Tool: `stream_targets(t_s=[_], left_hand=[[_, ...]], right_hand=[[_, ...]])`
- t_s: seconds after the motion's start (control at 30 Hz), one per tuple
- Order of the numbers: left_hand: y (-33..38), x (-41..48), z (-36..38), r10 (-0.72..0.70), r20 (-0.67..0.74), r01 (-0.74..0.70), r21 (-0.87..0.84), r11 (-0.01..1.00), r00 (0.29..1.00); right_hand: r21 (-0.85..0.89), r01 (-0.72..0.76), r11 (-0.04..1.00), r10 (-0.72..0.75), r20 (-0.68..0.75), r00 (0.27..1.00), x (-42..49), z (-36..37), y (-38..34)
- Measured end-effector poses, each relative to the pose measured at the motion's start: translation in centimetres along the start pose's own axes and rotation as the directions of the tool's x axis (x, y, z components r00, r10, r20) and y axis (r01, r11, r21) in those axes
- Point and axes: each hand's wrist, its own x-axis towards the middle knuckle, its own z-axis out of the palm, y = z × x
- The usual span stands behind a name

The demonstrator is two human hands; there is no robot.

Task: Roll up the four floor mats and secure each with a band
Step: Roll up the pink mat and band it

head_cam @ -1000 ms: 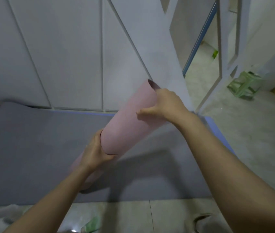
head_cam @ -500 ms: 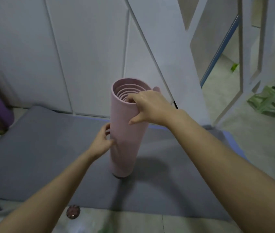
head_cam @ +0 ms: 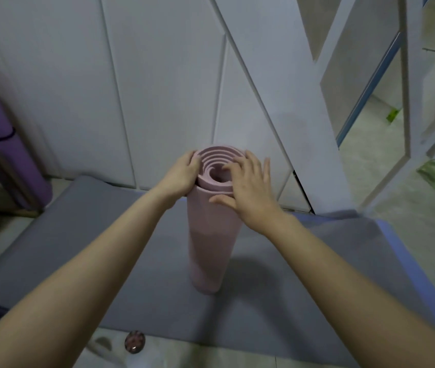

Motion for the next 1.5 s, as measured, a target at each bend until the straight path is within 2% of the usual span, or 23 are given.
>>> stream_targets(t_s=[0.03, 0.1, 0.17, 0.2, 0.27, 0.3, 0.33, 0.4, 0.47, 0.57, 0.73, 0.87, 1.0, 1.1, 1.23, 1.33, 1.4, 1.5], left_hand=[[0.0, -0.2, 0.3, 0.004, 0.019, -0.004, 0.009, 1.000, 1.000], [0.2, -0.4, 0.7, 0.008, 0.043, -0.010, 0.045, 0.999, 0.999], [0.6, -0.6, 1.0, 0.015, 0.039, -0.018, 0.081, 0.997, 0.999], [0.6, -0.6, 1.1, 0.019, 0.036, -0.022, 0.088, 0.996, 0.999], [0.3, -0.7, 1.1, 0.022, 0.031, -0.024, 0.071, 0.997, 0.999], [0.1, -0.9, 1.0, 0.016, 0.021, -0.017, 0.048, 0.999, 1.000], [-0.1, -1.2, 0.9, 0.000, -0.005, 0.000, 0.023, 1.000, 1.000], [-0.5, -1.3, 0.8, -0.030, -0.117, 0.029, -0.003, 1.000, 0.993], [-0.3, -1.4, 0.8, -0.048, -0.219, 0.059, 0.046, 0.997, 0.975], [0.7, -1.3, 0.1, -0.034, -0.251, 0.073, 0.146, 0.987, 0.967], [0.8, -0.2, -1.1, -0.137, -0.143, 0.173, 0.282, 0.944, 0.980], [-0.1, 0.3, -0.8, -0.166, -0.155, 0.202, 0.251, 0.947, 0.974], [0.3, 0.7, -0.8, -0.139, -0.121, 0.158, 0.172, 0.972, 0.983], [0.5, 0.3, -1.0, -0.087, -0.093, 0.102, 0.169, 0.980, 0.992], [0.5, -0.9, -1.2, -0.032, -0.055, 0.048, 0.326, 0.944, 0.998], [0.7, -1.5, -1.6, -0.063, 0.024, 0.051, 0.327, 0.943, 0.998], [1.1, -1.8, -2.3, -0.093, 0.120, 0.054, 0.294, 0.954, 0.988], [2.3, -2.3, -2.9, -0.073, 0.196, -0.015, 0.416, 0.909, 0.978]], right_hand=[[0.134, -0.105, 0.985, 0.105, 0.003, 0.994, -0.5, 0.5, -0.4], [0.389, -0.284, 0.876, 0.327, -0.046, 0.944, -0.9, 1.1, -1.4], [0.580, -0.431, 0.691, 0.555, -0.043, 0.831, -0.4, 1.1, -2.0], [0.670, -0.480, 0.566, 0.636, 0.015, 0.772, -0.1, 1.0, -2.3], [0.796, -0.531, 0.291, 0.710, 0.192, 0.677, 0.4, 0.8, -2.5], [0.823, -0.533, 0.195, 0.708, 0.258, 0.657, 0.6, 0.8, -2.5], [0.828, -0.535, 0.170, 0.694, 0.285, 0.661, 0.7, 0.8, -2.4], [0.815, -0.537, 0.218, 0.661, 0.282, 0.696, 0.9, 0.9, -2.6], [0.804, -0.524, 0.280, 0.633, 0.256, 0.731, 1.3, 0.4, -2.8], [0.807, -0.485, 0.336, 0.569, 0.237, 0.788, 2.5, -0.7, -2.3], [0.737, -0.473, 0.483, 0.432, 0.269, 0.861, 3.6, -0.2, -1.2], [0.740, -0.406, 0.536, 0.396, 0.204, 0.895, 3.8, 1.8, -1.1], [0.747, -0.402, 0.529, 0.410, 0.190, 0.892, 4.4, 2.2, -0.9], [0.713, -0.407, 0.571, 0.394, 0.197, 0.898, 4.4, 2.0, -0.6], [0.575, -0.482, 0.661, 0.382, 0.295, 0.876, 4.3, 1.1, -0.6], [0.445, -0.536, 0.717, 0.378, 0.398, 0.836, 4.0, -0.4, -0.7], [0.408, -0.496, 0.766, 0.334, 0.407, 0.850, 3.7, -1.1, -0.5], [0.425, -0.423, 0.800, 0.257, 0.394, 0.882, 3.3, -2.2, -0.3]])
